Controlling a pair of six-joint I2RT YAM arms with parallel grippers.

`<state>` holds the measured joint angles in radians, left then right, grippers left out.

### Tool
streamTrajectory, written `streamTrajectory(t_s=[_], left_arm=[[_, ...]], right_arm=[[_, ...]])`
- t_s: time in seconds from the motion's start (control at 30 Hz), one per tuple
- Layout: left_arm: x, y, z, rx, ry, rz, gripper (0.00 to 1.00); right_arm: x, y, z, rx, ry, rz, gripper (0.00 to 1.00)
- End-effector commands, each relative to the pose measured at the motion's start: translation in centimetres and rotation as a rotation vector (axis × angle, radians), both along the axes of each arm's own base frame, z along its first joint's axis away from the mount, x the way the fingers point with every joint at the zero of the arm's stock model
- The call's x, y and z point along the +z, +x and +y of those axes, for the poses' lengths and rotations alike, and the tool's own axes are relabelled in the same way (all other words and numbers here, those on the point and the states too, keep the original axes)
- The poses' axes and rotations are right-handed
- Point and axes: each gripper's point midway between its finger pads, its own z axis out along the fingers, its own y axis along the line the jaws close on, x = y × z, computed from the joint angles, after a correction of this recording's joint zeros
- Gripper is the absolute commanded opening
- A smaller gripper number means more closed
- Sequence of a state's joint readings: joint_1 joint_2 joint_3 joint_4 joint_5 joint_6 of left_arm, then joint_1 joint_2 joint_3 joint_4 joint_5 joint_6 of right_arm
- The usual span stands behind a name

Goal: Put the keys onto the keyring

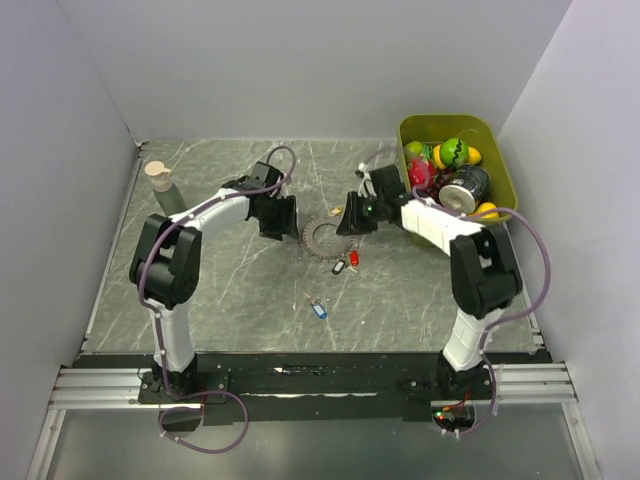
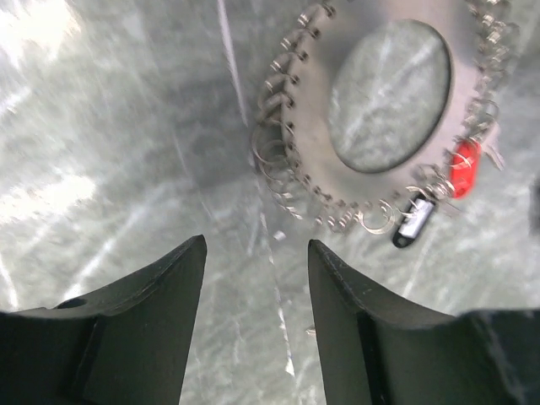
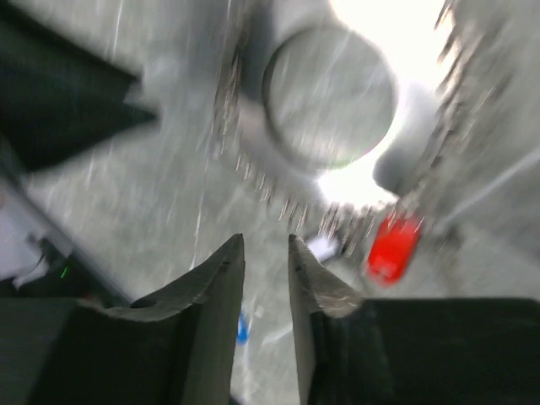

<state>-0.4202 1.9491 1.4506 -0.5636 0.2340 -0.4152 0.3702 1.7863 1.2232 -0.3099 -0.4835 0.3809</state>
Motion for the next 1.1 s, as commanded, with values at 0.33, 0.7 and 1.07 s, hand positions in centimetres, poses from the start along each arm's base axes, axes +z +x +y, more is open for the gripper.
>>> streamTrajectory(t_s=[0.33, 0.7, 1.07], left_arm=[[0.9, -3.1, -1.3, 0.016, -0.216, 0.043, 0.58], [0.7, -3.1, -0.2, 0.039, -0.185, 0.036, 0.58], [0.5, -3.7, -0.2, 0.016, -0.190, 0.055, 0.56]], right_arm=[[-6.6, 5.2, -4.6, -0.100, -0.454, 0.032, 0.04], [-8.1, -5.9, 0.0, 0.074, -0.301, 0.200, 0.00], [0.1, -5.0, 4.7, -0.001, 0.044, 0.049, 0.01]])
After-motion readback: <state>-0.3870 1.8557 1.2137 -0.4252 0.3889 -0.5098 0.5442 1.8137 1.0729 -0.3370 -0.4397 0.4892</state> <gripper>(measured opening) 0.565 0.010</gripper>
